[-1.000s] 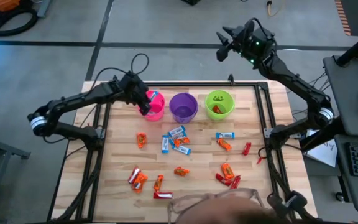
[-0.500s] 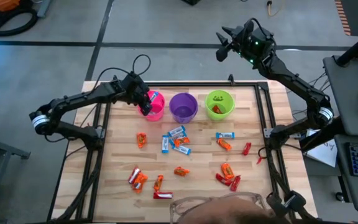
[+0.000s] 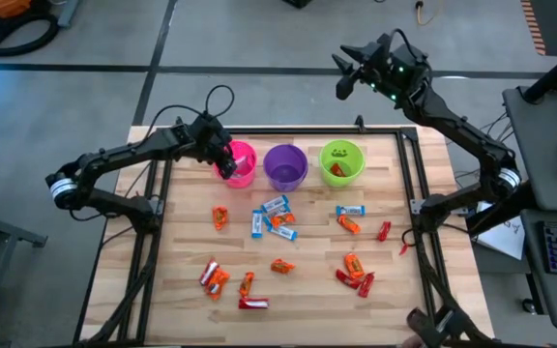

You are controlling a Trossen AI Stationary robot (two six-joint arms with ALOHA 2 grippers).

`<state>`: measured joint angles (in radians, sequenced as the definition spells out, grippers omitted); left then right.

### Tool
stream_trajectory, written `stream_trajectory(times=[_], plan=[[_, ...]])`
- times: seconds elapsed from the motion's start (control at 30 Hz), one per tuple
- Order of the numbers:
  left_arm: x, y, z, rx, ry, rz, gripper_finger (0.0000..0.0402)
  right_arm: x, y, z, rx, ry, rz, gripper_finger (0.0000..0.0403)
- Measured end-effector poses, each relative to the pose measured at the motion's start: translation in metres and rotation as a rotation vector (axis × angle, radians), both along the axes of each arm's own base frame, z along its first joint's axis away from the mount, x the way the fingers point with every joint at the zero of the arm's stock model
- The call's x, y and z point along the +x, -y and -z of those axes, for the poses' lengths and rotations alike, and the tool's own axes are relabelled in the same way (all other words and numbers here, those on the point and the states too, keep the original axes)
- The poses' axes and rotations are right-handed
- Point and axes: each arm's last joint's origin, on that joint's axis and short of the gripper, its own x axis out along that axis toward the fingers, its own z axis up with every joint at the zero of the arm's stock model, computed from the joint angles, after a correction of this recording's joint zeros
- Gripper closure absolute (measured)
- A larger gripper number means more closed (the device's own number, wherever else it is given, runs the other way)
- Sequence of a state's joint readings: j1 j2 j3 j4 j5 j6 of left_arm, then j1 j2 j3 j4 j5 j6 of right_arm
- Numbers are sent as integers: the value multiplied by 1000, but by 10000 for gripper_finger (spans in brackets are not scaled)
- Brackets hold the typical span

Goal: Organize candy in baskets
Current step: Put the white chocolate into the pink bucket, then put the orange chocolate into the violet bucket

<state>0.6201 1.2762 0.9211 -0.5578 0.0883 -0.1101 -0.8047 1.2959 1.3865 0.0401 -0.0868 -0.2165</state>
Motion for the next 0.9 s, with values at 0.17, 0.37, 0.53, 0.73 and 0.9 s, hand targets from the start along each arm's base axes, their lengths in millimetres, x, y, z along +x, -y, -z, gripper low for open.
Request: stream_trajectory(times=[0.17,0.37,0.53,0.73,0.9], plan=[[0,0,-1,-3,6,-6,303,3,-4,-1,56,48,-21,257],[-3,2,-24,45,55,18,286,15,-20,-2,142,109,-165,257],[-13,12,-57,107,181,84,285,33,-48,-10,205,120,-280,257],[-35,32,-87,127,353,119,294,46,-82,-12,374,2,-354,257],[-46,44,-96,90,426,80,299,56,-114,1,536,-123,-427,257]])
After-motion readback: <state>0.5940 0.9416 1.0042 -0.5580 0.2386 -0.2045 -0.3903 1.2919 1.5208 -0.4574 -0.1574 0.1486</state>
